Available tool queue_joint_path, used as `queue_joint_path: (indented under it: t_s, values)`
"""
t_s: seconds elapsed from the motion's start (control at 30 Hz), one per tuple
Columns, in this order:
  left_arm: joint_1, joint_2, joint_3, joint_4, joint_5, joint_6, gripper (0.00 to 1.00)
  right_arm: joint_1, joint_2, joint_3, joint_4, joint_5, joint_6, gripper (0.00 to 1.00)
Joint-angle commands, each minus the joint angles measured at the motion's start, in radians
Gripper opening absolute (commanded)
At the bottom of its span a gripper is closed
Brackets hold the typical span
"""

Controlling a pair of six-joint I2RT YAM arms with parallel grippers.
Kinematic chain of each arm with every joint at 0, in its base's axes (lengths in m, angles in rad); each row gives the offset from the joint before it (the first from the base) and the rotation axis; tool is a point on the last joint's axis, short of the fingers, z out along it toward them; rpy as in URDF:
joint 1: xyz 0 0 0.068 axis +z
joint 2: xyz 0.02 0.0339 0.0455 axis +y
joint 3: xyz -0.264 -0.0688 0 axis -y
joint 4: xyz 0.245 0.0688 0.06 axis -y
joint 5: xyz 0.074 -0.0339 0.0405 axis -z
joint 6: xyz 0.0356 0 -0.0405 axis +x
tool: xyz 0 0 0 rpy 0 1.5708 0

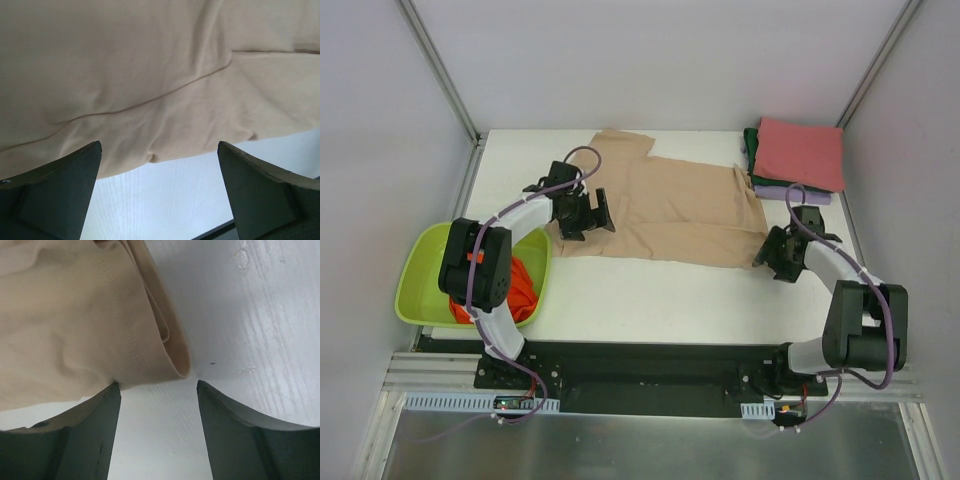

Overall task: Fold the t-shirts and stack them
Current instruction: Fold the flattened tshirt in 1/3 of the way

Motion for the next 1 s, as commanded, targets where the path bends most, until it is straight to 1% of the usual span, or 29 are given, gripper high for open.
queue_joint_path:
  t_s: [0.0, 0.1, 0.23, 0.3, 0.57, 0.6, 0.7, 0.77, 0.8, 0.9, 0.97]
  values:
    - [0.014, -0.006, -0.033, 0.022, -0.055, -0.021, 0.99, -0.006, 0.053, 0.016, 0.061, -0.016, 0.036, 0.64]
    - [0.014, -0.003, -0.053, 0.022, -0.076, -0.024, 0.99, -0.007, 0.072, 0.004, 0.064, 0.013, 0.055, 0.58]
    - [0.014, 0.001, -0.066, 0.022, -0.108, -0.032, 0.99, -0.023, 0.089, 0.002, 0.054, 0.031, 0.056, 0.57]
    - [0.014, 0.011, -0.069, 0.022, -0.113, -0.035, 0.99, -0.035, 0.096, 0.004, 0.051, 0.033, 0.055, 0.53]
    - [0.014, 0.014, -0.093, 0.022, -0.138, -0.047, 0.99, -0.073, 0.138, 0.025, 0.044, 0.018, 0.049, 0.49]
    - [0.014, 0.012, -0.098, 0.022, -0.141, -0.047, 0.99, -0.073, 0.144, 0.028, 0.049, 0.007, 0.047, 0.45]
    - [0.014, 0.020, -0.095, 0.022, -0.147, -0.049, 0.99, -0.073, 0.161, 0.039, 0.064, -0.024, 0.046, 0.30]
    - [0.014, 0.037, -0.086, 0.019, -0.151, -0.055, 0.99, -0.073, 0.167, 0.048, 0.058, -0.019, 0.047, 0.17]
    - [0.015, 0.044, -0.083, 0.015, -0.150, -0.061, 0.99, -0.075, 0.164, 0.051, 0.054, -0.012, 0.049, 0.12]
    - [0.015, 0.046, -0.092, -0.010, -0.133, -0.085, 0.99, -0.086, 0.143, 0.050, 0.029, 0.017, 0.046, 0.02]
    - [0.014, 0.026, -0.125, -0.024, -0.121, -0.116, 0.99, -0.107, 0.130, 0.048, 0.008, 0.030, 0.030, 0.01]
